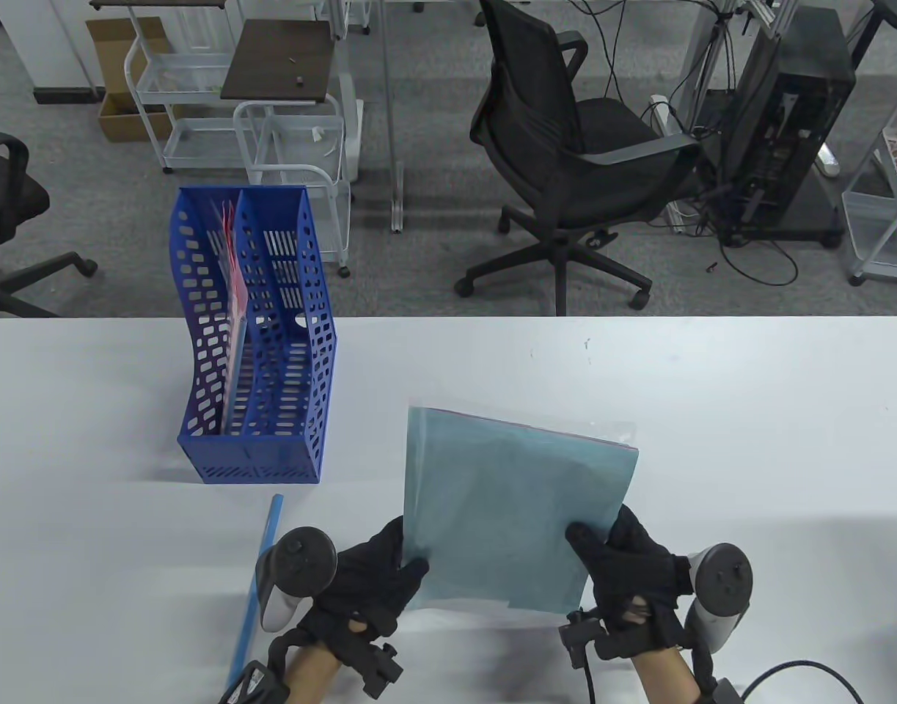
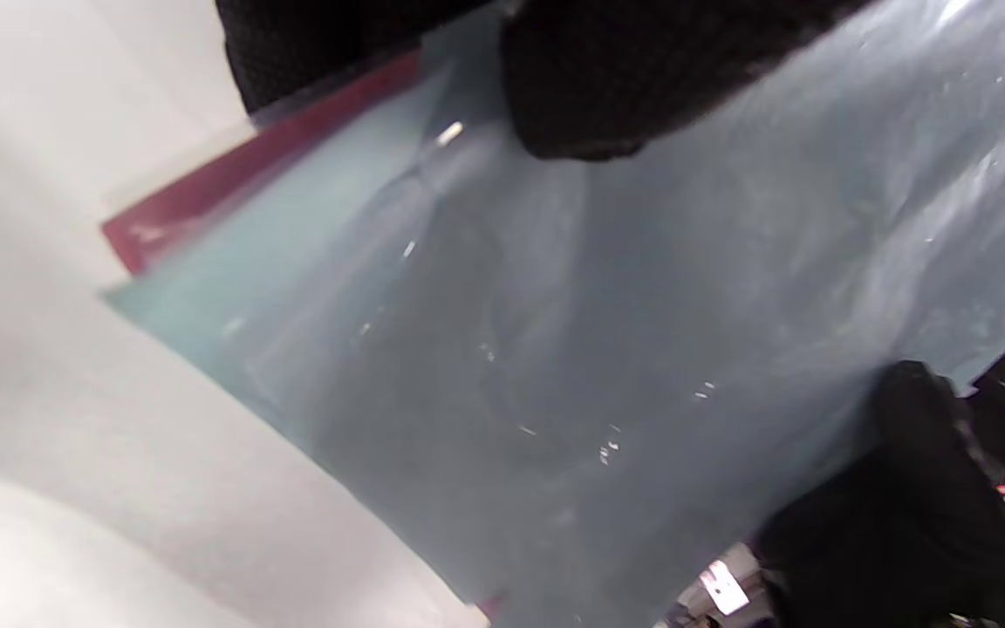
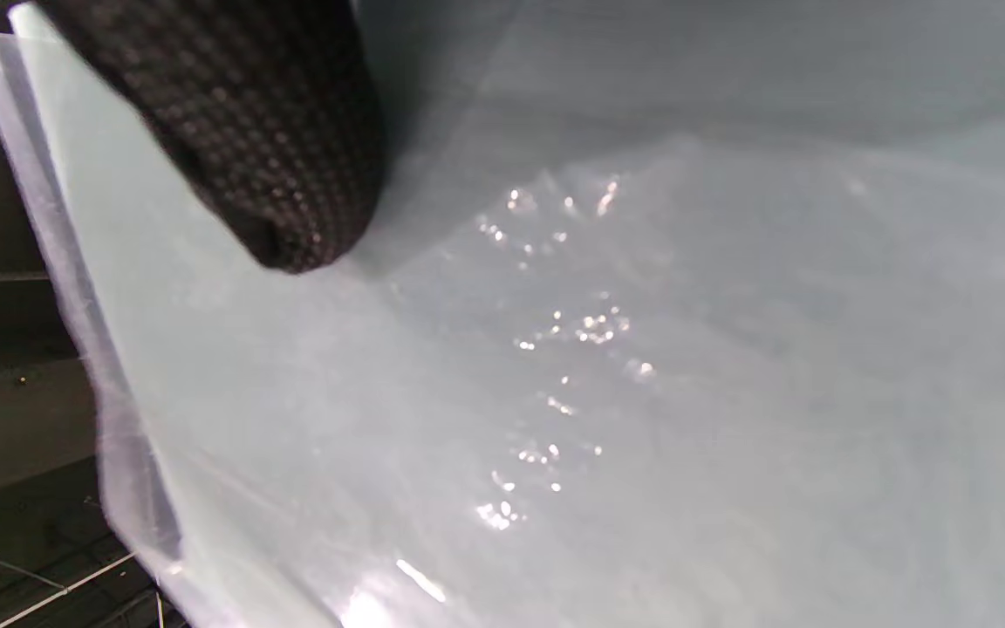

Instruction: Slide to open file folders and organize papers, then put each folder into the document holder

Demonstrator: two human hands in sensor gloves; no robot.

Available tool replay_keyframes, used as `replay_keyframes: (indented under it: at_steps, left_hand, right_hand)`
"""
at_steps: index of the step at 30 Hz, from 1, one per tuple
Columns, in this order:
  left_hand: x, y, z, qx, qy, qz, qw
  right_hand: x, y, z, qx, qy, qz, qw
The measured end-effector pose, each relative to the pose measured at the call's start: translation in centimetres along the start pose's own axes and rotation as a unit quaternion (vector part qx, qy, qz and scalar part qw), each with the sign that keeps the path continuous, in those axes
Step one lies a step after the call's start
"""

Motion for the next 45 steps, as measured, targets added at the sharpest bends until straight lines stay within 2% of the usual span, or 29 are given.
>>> replay_keyframes:
  at_steps: [2,7,10,13,14,17,19,21,22,24,26,29,34,37,40,43,45]
  left_hand:
    - [-0.1,0.0,0.2,0.002,0.01,-0.003,1.0]
    - [-0.8,0.4,0.7,-0.065,-0.055,-0.002,0.996]
    - [-0.3,0.6,0.6,-0.076,-0.046,0.014,0.996]
    - [-0.1,0.5,0.5,-0.036,-0.008,0.006,0.999]
    - [-0.2,0.5,0.6,-0.037,-0.009,0.007,0.999]
    - [-0.9,0.7,0.9,-0.087,-0.05,0.007,0.995]
    - [-0.8,0.7,1.0,-0.099,-0.041,0.012,0.994]
    - [-0.5,0.6,0.8,-0.061,-0.019,0.011,0.998]
    - [-0.4,0.6,0.7,-0.043,-0.009,0.0,0.999]
    - [-0.4,0.6,0.6,-0.042,0.009,-0.008,0.999]
    - [-0.6,0.4,0.4,-0.009,0.026,-0.021,0.999]
    - [-0.8,0.6,0.2,-0.02,0.045,-0.037,0.998]
    - [-0.8,0.7,0.2,-0.052,0.064,-0.04,0.996]
    - [0.9,0.1,-0.6,-0.02,0.068,0.006,0.997]
    - [0.0,0.2,-0.6,-0.035,0.105,-0.02,0.994]
    - [-0.6,0.1,-0.4,-0.034,0.088,-0.032,0.995]
    - [0.8,-0.4,-1.2,0.003,0.077,0.014,0.997]
  right_hand:
    - [0.0,0.0,-0.2,0.002,-0.009,0.002,1.0]
    - [0.2,-0.1,-0.3,0.002,-0.009,0.006,1.0]
    - [0.2,-0.3,-0.3,-0.011,-0.012,0.004,1.0]
    - [-0.1,-0.4,-0.5,-0.011,-0.013,0.0,1.0]
    - [-0.2,-0.4,-0.5,-0.014,-0.017,-0.001,1.0]
    - [-0.4,-0.5,-0.1,-0.039,-0.047,-0.004,0.998]
    - [-0.5,-0.5,0.0,-0.056,-0.029,-0.006,0.998]
    - [-0.7,-0.4,-0.4,-0.024,0.012,-0.009,1.0]
    - [-0.8,-0.4,-0.5,-0.023,0.008,-0.013,1.0]
    - [-0.8,-0.4,-0.6,-0.012,-0.019,-0.006,1.0]
    - [-0.7,-0.4,-0.9,0.0,-0.026,-0.004,1.0]
    - [-0.8,-0.4,-1.1,0.004,-0.03,-0.008,1.0]
    - [-0.2,-0.5,-0.6,-0.028,-0.032,-0.003,0.999]
    - [1.3,-0.4,-0.2,-0.024,-0.01,0.027,0.999]
    - [1.1,-0.3,0.3,-0.032,-0.061,0.03,0.997]
    - [1.0,-0.2,0.7,-0.05,-0.074,0.023,0.996]
    - [2.4,0.0,1.3,-0.049,-0.035,0.05,0.997]
Point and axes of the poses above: the tracker on the back of each hand, its own x axis roughly to the little-finger side, its own y axis roughly from the fingertips to the wrist, z = x × y, the point moved 2 cm from there along -y, roughly from the wrist to the fingertips, and after that the axes turned 3 degrees about x, right-handed, at the moved point
